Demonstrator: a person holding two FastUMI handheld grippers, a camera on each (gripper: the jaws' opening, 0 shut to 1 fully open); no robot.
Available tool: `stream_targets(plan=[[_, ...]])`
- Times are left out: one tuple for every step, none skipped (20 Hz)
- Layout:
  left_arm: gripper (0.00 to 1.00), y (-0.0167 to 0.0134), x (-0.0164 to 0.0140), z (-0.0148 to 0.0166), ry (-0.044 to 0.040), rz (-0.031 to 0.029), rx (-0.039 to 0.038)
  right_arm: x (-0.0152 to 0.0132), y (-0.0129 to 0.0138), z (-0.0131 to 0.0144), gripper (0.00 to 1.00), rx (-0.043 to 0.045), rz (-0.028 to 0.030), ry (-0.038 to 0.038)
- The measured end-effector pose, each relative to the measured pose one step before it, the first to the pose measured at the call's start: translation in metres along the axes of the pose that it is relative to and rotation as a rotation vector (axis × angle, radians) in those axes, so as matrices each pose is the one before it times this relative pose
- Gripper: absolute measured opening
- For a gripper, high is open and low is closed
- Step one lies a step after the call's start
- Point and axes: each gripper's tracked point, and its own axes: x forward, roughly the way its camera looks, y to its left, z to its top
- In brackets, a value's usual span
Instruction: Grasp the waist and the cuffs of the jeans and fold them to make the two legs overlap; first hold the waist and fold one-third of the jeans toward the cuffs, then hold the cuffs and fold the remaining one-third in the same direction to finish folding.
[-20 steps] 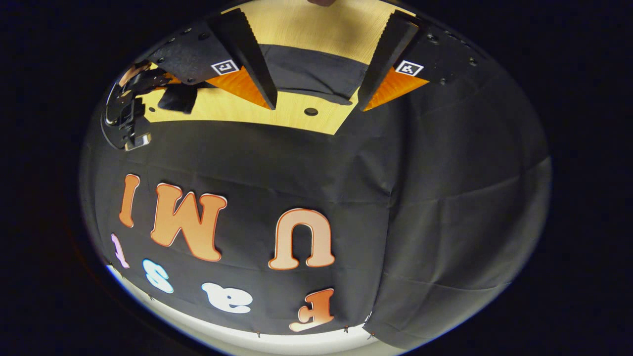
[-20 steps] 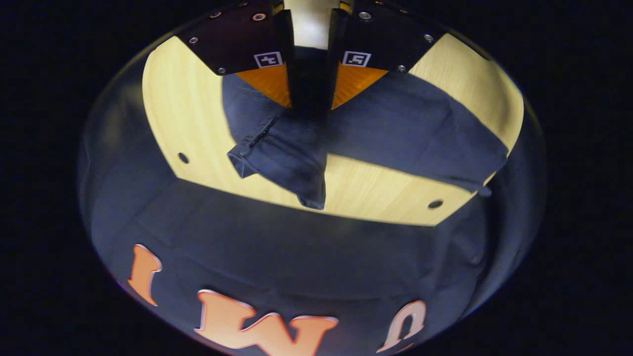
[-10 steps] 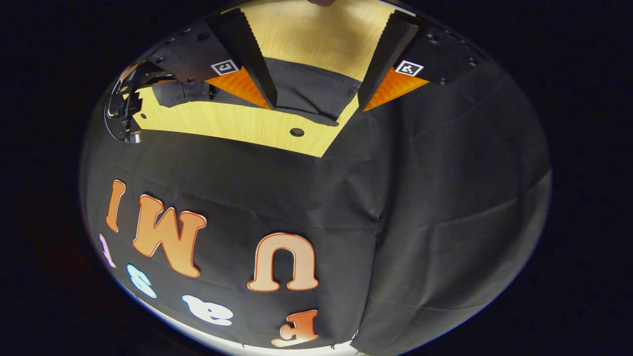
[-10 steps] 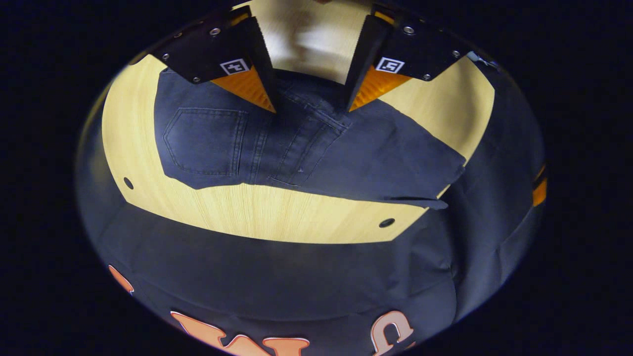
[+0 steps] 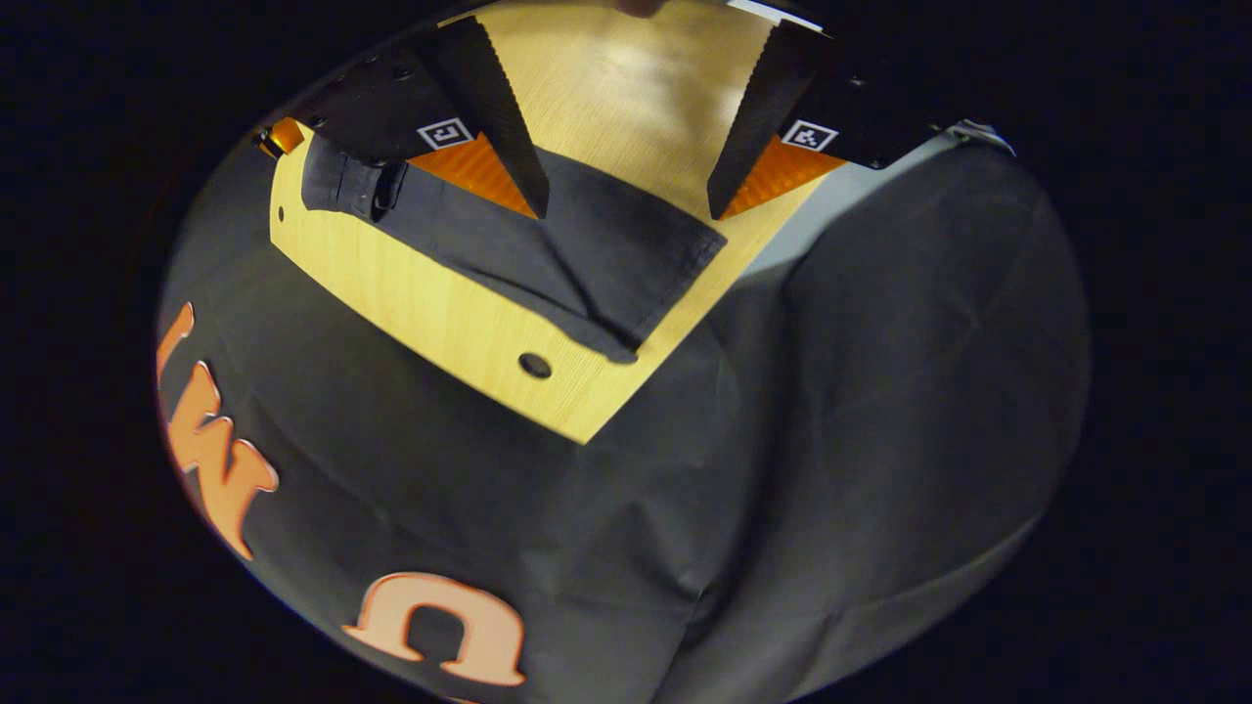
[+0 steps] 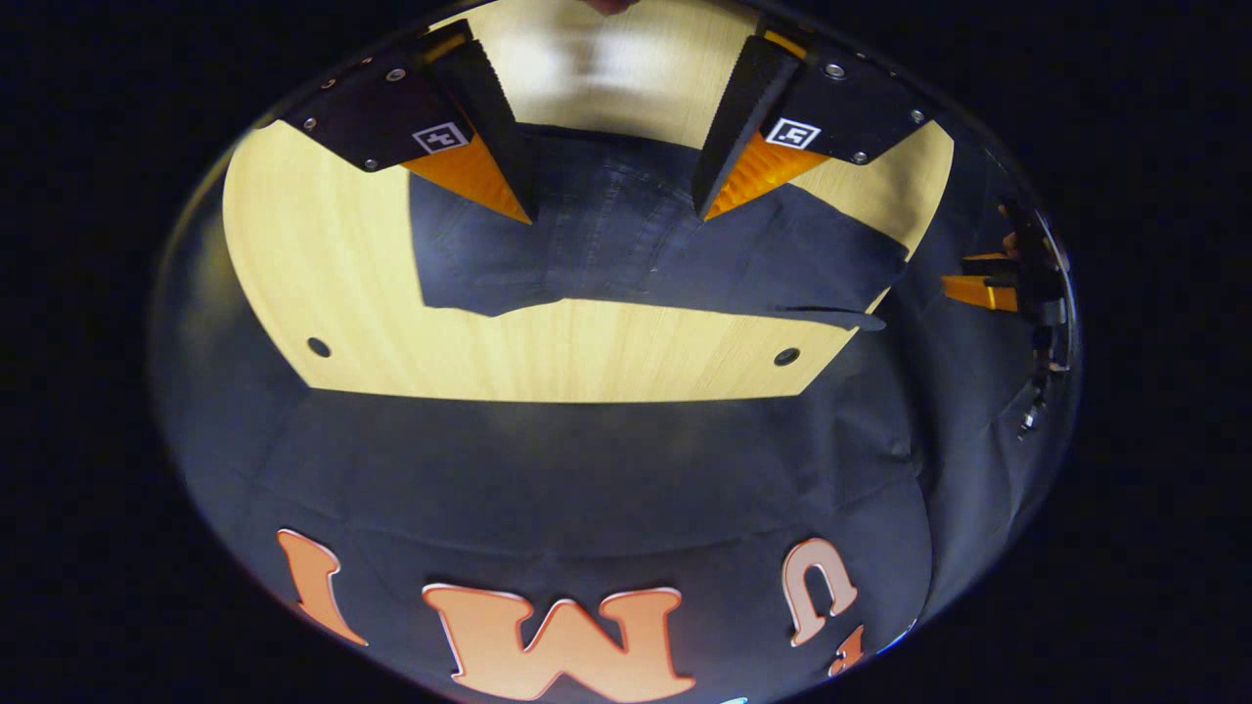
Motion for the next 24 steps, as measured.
stream_targets(plan=[[0.98, 0.00722, 0.01227, -0.00358, 0.05409, 0.01206, -0.02890, -0.00842, -0.01017, 0.00249, 0.95, -0.00111, -0.02453, -0.01418], [0.98, 0.00834, 0.00983, -0.00425, 0.05232, 0.02900, -0.01982, -0.00815, -0.00638, 0.00090, 0.95, -0.00058, -0.02380, -0.01378], [0.99, 0.00346, 0.01081, 0.00068, 0.02841, 0.00851, -0.01070, -0.00795, -0.00814, 0.00115, 0.96, 0.00223, -0.02056, -0.01205], [0.99, -0.00025, 0.00500, -0.00180, 0.03014, 0.01224, -0.01266, -0.00715, -0.00730, -0.00005, 0.96, 0.00665, -0.02002, -0.00997], [0.98, 0.00035, 0.00489, 0.00070, 0.02505, 0.00336, -0.01302, -0.00807, -0.00648, 0.00008, 0.96, 0.01123, -0.01602, -0.00788], [0.98, 0.00464, 0.00913, 0.00158, 0.02637, 0.01522, -0.01063, -0.00730, -0.00615, -0.00012, 0.96, 0.01481, -0.01504, -0.00781], [0.99, 0.00360, 0.00997, 0.00251, 0.01856, 0.01580, -0.01304, -0.00625, -0.00524, -0.00033, 0.96, 0.01429, -0.01368, -0.00695], [1.00, 0.00211, 0.00744, 0.00121, 0.01485, 0.02022, -0.00621, -0.00646, -0.00443, -0.00212, 0.96, 0.01097, -0.01325, -0.00814], [0.99, 0.00063, 0.00746, 0.00336, 0.01254, 0.01598, -0.00424, -0.00650, -0.00523, -0.00018, 0.96, 0.00767, -0.01413, -0.00619], [0.99, -0.00064, 0.00372, 0.00186, 0.00974, 0.01785, 0.00160, -0.00601, -0.00299, -0.00104, 0.96, 0.00471, -0.01012, -0.00360], [0.99, -0.00158, 0.00453, 0.00167, 0.00865, 0.01433, 0.00651, -0.00499, -0.00342, -0.00145, 0.96, 0.00261, -0.01223, -0.00145], [0.99, -0.00172, 0.00420, 0.00133, 0.00589, 0.01367, 0.00301, -0.00425, -0.00404, 0.00116, 0.96, 0.00202, -0.00949, -0.00306], [0.98, 0.00071, 0.00297, 0.00151, 0.00510, 0.01314, -0.00059, -0.00377, -0.00441, 0.00046, 0.97, 0.00140, -0.01256, -0.00390], [0.98, 0.00154, 0.00598, 0.00297, -0.00150, 0.01334, 0.00244, -0.00338, -0.00364, 0.00115, 0.97, 0.00363, -0.00872, -0.00337], [0.99, 0.00258, 0.00346, 0.00115, 0.00126, 0.02058, -0.00114, -0.00340, -0.00165, 0.00124, 0.97, 0.00655, -0.00647, -0.00343], [0.98, 0.00217, 0.00325, 0.00009, 0.01286, 0.02485, -0.00204, -0.00199, -0.00232, 0.00225, 0.97, 0.00791, -0.00349, -0.00341], [0.98, -0.00246, -0.00539, 0.00156, -0.01644, 0.00819, -0.00386, -0.00153, -0.00094, 0.00182, 0.97, 0.00848, -0.00039, -0.00152], [0.97, 0.00151, 0.00564, 0.00006, -0.00205, 0.01753, 0.00328, -0.00122, -0.00041, 0.00125, 0.97, 0.00392, -0.00094, -0.00261], [0.97, 0.00118, -0.00120, -0.00297, 0.00846, 0.01871, 0.01136, 0.00090, 0.00146, 0.00074, 0.97, -0.00056, 0.00359, -0.00298], [0.98, -0.00025, 0.00180, 0.00294, -0.01772, 0.00295, 0.01271, -0.00013, -0.00129, 0.00030, 0.97, -0.00396, -0.00314, -0.00069], [0.98, -0.00132, 0.00082, 0.00055, -0.00561, 0.00241, -0.00365, -0.00002, 0.00046, -0.00006, 0.97, -0.00364, 0.00400, 0.00002], [0.97, -0.00183, 0.00163, 0.00101, -0.00632, -0.00295, -0.00560, -0.00016, 0.00058, 0.00058, 0.97, 0.00082, 0.00562, 0.00098], [0.93, -0.00128, -0.00240, -0.00055, -0.00853, -0.00663, 0.00642, 0.00047, 0.00194, 0.00010, 0.97, 0.00206, 0.01204, 0.00197], [0.90, -0.00302, 0.00102, 0.00470, -0.01610, -0.01939, 0.02735, 0.00052, 0.00202, 0.00058, 0.97, 0.00175, 0.00946, 0.00438]])
